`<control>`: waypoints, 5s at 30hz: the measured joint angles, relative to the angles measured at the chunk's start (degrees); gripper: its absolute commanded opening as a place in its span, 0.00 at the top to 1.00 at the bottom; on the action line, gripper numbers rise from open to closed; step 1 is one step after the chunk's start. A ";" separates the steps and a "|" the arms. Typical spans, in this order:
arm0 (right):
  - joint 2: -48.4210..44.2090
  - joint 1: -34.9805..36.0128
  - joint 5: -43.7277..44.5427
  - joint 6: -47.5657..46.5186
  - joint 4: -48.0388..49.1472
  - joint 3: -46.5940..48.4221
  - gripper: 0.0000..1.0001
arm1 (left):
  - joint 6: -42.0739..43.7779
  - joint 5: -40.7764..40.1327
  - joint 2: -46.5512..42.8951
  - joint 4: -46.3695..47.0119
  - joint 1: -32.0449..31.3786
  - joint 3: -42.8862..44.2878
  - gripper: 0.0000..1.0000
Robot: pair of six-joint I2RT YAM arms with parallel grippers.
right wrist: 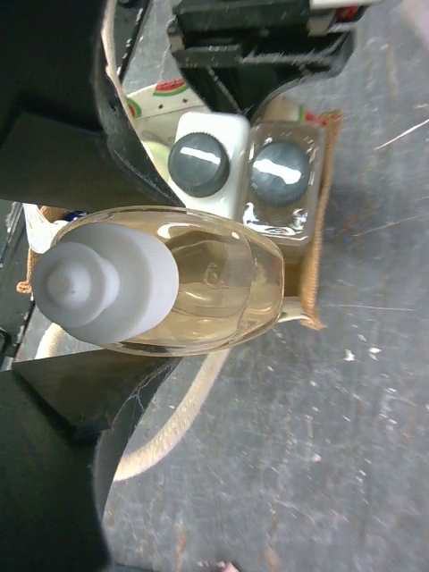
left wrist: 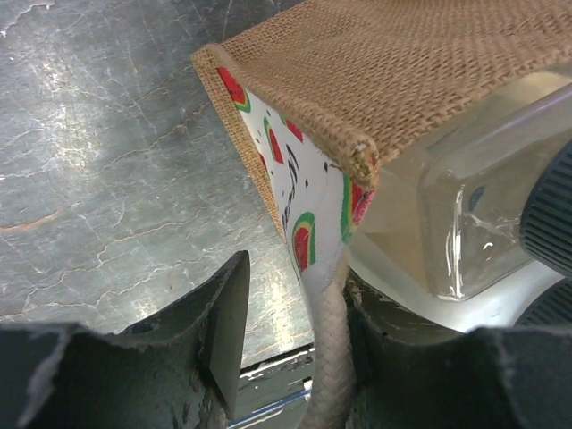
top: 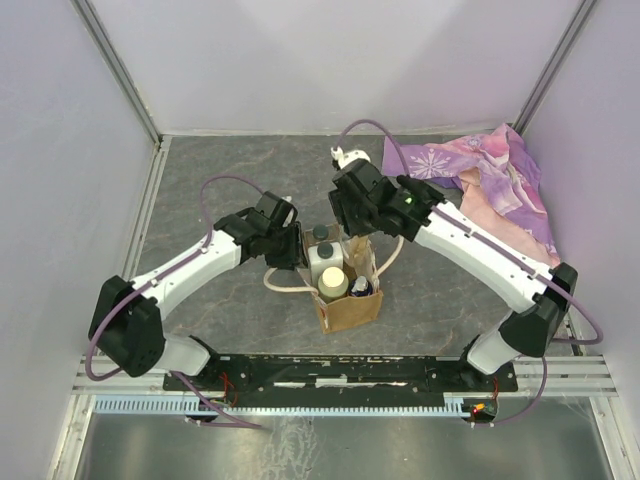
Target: Take the personal care products out of the canvas bag
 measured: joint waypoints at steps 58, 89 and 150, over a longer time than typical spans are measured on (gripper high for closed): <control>-8.11 -3.56 -2.95 -5.62 17.55 5.44 0.08 | 0.96 5.03 -5.88 -0.28 6.71 -4.74 0.97; 15.87 4.07 -3.41 0.59 15.50 -1.38 0.12 | -0.90 6.19 -9.31 0.07 6.71 -4.74 0.97; 22.53 -16.81 10.03 -7.52 33.70 1.46 0.19 | -0.92 6.36 -11.19 0.48 6.82 -7.58 0.97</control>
